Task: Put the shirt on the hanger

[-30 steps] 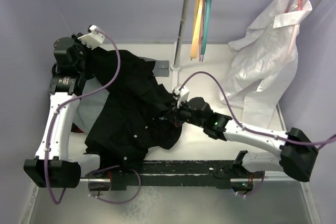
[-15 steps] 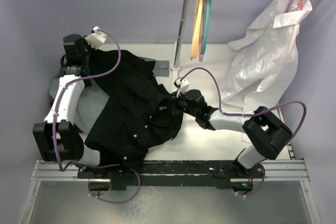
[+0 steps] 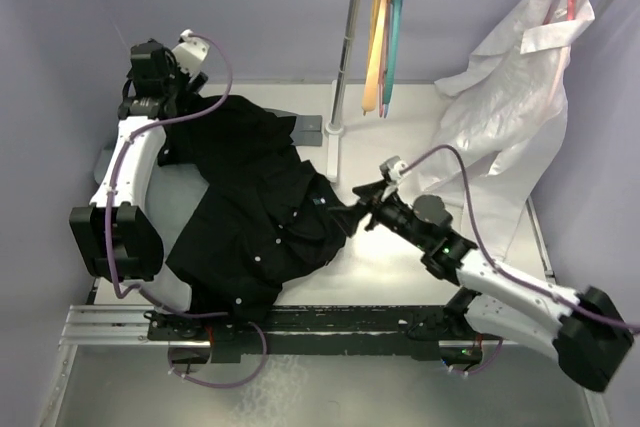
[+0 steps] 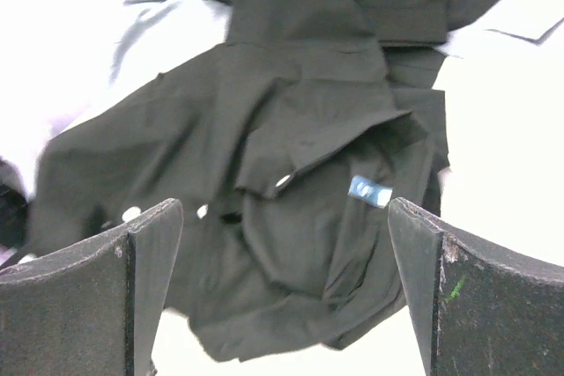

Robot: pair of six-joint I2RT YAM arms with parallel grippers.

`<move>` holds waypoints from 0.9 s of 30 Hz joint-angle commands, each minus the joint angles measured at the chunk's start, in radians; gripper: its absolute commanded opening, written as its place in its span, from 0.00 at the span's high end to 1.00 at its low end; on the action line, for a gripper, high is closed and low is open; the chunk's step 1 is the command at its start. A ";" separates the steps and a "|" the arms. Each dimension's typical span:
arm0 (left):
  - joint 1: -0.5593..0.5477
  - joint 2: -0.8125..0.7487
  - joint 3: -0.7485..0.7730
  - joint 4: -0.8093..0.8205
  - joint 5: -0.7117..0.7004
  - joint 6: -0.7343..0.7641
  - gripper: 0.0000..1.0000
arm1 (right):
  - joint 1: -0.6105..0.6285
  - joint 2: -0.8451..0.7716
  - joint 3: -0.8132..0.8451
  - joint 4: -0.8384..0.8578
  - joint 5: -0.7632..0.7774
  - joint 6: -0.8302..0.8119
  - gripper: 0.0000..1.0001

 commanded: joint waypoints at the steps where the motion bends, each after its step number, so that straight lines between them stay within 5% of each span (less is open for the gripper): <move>1: -0.073 -0.085 0.139 -0.164 -0.012 -0.054 0.01 | 0.004 -0.250 -0.073 -0.146 -0.149 0.085 0.00; 7: -0.111 -0.146 0.272 -0.325 -0.076 -0.076 0.01 | 0.005 -0.487 0.156 -0.457 -0.083 0.037 0.00; 13: -0.178 -0.212 0.400 -0.427 -0.144 -0.051 0.01 | -0.056 -0.190 0.653 -0.725 0.299 -0.108 0.00; 20: -0.203 -0.247 0.436 -0.568 -0.058 -0.096 0.01 | -0.600 0.119 1.000 -0.646 -0.131 0.141 0.10; 27: -0.203 -0.293 0.325 -0.524 -0.082 -0.051 0.01 | -0.631 0.304 1.157 -0.629 -0.183 0.173 0.16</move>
